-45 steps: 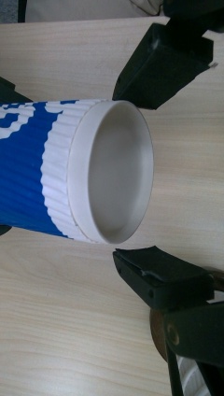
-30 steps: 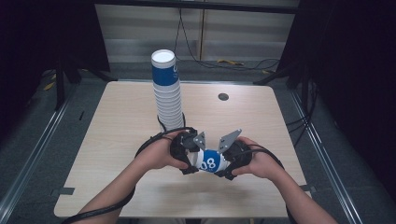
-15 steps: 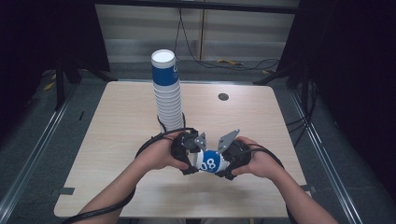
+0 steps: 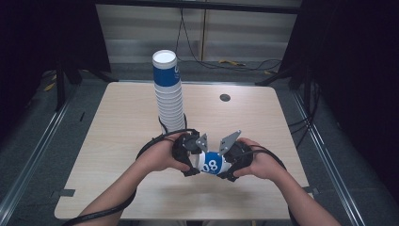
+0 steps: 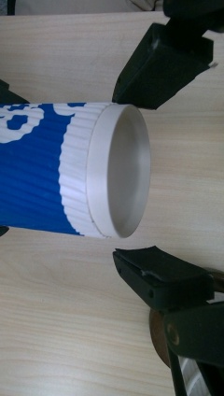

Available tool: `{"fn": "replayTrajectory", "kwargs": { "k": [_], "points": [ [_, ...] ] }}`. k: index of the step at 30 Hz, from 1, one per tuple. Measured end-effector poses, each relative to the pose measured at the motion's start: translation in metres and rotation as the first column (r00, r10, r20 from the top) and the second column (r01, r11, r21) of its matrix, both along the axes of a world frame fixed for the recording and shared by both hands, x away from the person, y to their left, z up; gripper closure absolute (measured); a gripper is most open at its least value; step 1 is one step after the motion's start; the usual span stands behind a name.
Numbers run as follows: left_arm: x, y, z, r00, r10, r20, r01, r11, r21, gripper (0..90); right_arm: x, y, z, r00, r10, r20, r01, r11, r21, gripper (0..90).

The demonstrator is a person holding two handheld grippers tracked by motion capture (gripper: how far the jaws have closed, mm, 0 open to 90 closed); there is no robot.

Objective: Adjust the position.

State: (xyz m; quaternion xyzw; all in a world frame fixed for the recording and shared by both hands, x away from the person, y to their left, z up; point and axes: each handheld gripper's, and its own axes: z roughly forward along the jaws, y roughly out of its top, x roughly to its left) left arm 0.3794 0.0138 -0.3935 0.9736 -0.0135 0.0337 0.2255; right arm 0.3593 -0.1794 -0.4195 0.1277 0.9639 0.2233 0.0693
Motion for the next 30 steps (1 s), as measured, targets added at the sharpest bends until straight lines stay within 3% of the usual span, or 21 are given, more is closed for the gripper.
{"fn": "replayTrajectory", "kwargs": {
  "k": [20, 30],
  "points": [
    [0.0, -0.008, -0.002, 0.9997, -0.017, -0.016, 0.017, 0.9998, 0.012, 20.5, 0.0, 0.002, 0.001, 0.9999, -0.003, -0.012, 0.002, 1.0, -0.026, 20.0],
    [0.0, -0.012, -0.004, 0.9997, -0.016, -0.018, 0.016, 0.9996, 0.025, 21.2, 0.0, 0.008, 0.0, 0.9996, 0.026, -0.007, -0.026, 0.999, -0.033, 19.9]
  ]
}}
